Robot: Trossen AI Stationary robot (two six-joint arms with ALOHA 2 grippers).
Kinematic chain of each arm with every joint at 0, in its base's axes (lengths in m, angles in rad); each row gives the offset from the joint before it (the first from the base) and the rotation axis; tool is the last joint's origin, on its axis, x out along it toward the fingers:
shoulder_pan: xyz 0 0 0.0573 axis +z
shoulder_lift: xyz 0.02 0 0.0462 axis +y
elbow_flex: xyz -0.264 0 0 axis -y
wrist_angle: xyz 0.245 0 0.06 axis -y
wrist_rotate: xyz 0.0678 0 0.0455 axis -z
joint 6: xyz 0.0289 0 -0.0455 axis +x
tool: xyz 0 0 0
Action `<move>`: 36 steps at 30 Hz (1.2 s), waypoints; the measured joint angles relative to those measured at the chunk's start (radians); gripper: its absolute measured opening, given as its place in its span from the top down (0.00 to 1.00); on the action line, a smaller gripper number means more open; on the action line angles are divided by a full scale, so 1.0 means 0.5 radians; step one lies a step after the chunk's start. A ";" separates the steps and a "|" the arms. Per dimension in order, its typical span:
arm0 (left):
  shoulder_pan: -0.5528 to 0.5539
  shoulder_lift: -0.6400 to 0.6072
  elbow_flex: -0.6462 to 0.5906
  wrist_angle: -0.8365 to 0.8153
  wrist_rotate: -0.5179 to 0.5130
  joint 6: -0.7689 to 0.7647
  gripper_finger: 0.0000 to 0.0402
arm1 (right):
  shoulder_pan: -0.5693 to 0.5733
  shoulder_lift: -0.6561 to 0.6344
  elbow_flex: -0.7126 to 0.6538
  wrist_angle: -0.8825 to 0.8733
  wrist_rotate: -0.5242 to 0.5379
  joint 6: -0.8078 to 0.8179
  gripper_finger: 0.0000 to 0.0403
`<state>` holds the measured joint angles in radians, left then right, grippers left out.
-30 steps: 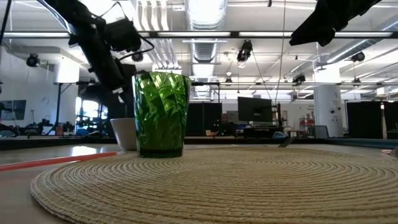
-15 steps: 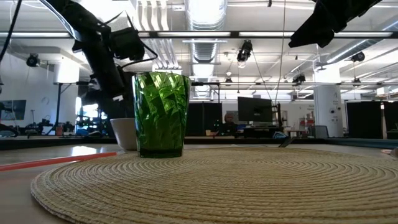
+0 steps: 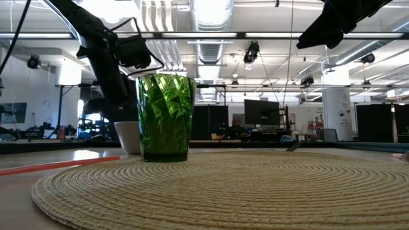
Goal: Pick & Place Utensil
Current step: Put the white bowl on the brown mat to the bottom right of the green cup
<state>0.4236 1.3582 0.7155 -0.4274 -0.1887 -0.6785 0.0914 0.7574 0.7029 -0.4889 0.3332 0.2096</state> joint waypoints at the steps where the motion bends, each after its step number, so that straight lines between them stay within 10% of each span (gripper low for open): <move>1: 0.000 0.000 0.000 0.000 -0.001 0.000 0.83 | 0.000 0.000 0.000 0.000 -0.001 0.000 0.63; 6: 0.000 -0.005 0.001 0.022 0.012 -0.009 0.98 | 0.000 0.000 0.000 -0.001 0.000 0.000 0.63; 36: -0.212 -0.406 0.759 -0.039 -0.055 0.032 1.00 | 0.001 -0.001 0.000 -0.025 -0.007 0.047 0.63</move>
<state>0.3176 1.1554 1.0948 -0.4471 -0.2163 -0.6624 0.0917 0.7570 0.7029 -0.5012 0.3298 0.2329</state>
